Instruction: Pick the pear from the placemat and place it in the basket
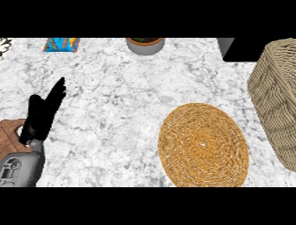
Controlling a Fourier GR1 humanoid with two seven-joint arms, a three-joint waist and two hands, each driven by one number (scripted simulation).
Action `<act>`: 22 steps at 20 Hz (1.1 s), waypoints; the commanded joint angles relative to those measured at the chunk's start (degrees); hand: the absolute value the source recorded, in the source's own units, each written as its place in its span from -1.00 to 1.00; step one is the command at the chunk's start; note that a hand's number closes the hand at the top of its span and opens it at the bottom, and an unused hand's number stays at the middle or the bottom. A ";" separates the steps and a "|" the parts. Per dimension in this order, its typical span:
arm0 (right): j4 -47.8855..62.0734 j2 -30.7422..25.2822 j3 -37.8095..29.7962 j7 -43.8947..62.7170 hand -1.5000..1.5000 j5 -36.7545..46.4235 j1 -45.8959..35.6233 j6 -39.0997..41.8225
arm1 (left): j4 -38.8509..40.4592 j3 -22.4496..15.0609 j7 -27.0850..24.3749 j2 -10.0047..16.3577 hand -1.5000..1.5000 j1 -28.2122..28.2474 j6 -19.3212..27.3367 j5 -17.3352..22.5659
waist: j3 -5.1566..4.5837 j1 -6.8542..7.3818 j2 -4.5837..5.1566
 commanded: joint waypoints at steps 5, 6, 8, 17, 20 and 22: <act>7.64 -2.36 -3.73 -13.83 1.00 -1.48 8.35 -5.74 | 3.46 2.30 -2.87 0.98 0.00 -0.12 -1.27 1.12 | -0.02 0.18 0.10; 7.63 -2.62 -4.32 -14.88 1.00 -1.89 9.05 -6.07 | 0.82 -0.10 -1.91 -1.08 0.00 1.08 0.08 -0.45 | -0.02 0.22 0.02; 12.24 -2.42 -2.93 -18.48 1.00 -0.03 9.77 -9.45 | 1.00 0.30 0.22 -0.80 0.00 -1.73 0.66 -0.69 | 0.00 0.32 0.09; 27.05 0.17 -9.12 -21.83 -1.00 -4.42 9.03 -14.35 | -1.96 0.40 1.02 0.48 0.00 1.01 -2.09 0.55 | 0.04 1.02 0.09; 26.07 3.84 -8.71 -21.69 -1.00 -5.86 9.29 -16.83 | 0.18 1.98 1.11 1.22 0.00 -2.71 -0.96 0.13 | 0.00 0.45 0.05; 27.75 2.29 -7.78 -23.15 -1.00 -6.15 7.70 -17.03 | 2.46 1.15 -0.09 -0.46 0.00 -2.34 -0.27 -0.56 | -0.02 0.37 0.06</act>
